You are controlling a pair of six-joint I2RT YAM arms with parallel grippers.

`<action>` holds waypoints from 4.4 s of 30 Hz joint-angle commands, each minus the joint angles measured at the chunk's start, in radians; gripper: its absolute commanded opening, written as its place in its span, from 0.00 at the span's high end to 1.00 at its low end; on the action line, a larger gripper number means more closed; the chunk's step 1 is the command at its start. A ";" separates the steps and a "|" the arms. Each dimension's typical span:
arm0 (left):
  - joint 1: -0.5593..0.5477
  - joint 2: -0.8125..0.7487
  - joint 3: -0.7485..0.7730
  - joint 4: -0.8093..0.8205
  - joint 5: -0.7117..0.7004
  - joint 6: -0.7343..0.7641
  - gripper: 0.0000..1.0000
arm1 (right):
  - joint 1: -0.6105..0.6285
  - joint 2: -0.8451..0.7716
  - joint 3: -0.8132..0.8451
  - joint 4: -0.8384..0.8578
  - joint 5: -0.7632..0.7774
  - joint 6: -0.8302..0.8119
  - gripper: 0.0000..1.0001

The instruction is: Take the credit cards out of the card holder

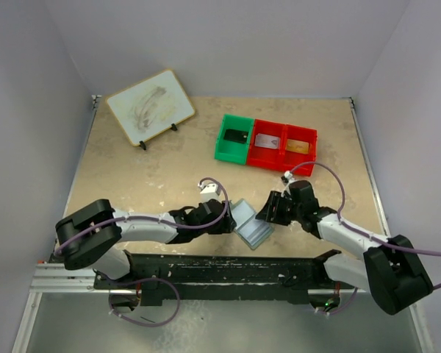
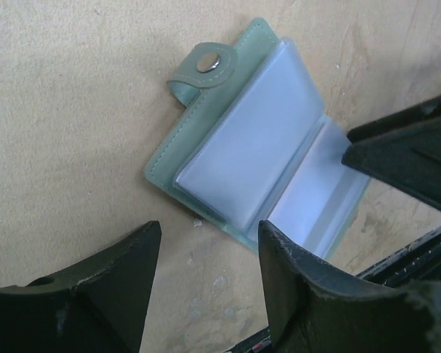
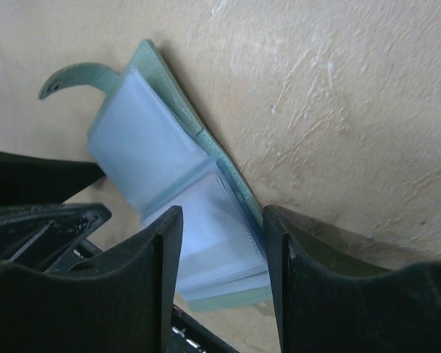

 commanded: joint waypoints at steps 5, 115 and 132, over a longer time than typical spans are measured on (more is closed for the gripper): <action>0.027 0.052 0.071 0.064 -0.057 0.003 0.53 | 0.067 -0.113 -0.120 0.074 -0.087 0.158 0.53; 0.207 -0.555 -0.310 0.125 0.185 -0.020 0.44 | 0.394 0.435 0.374 0.141 0.062 0.057 0.38; 0.108 -0.266 -0.336 0.375 0.201 -0.052 0.56 | 0.388 0.428 0.359 0.155 0.072 0.082 0.39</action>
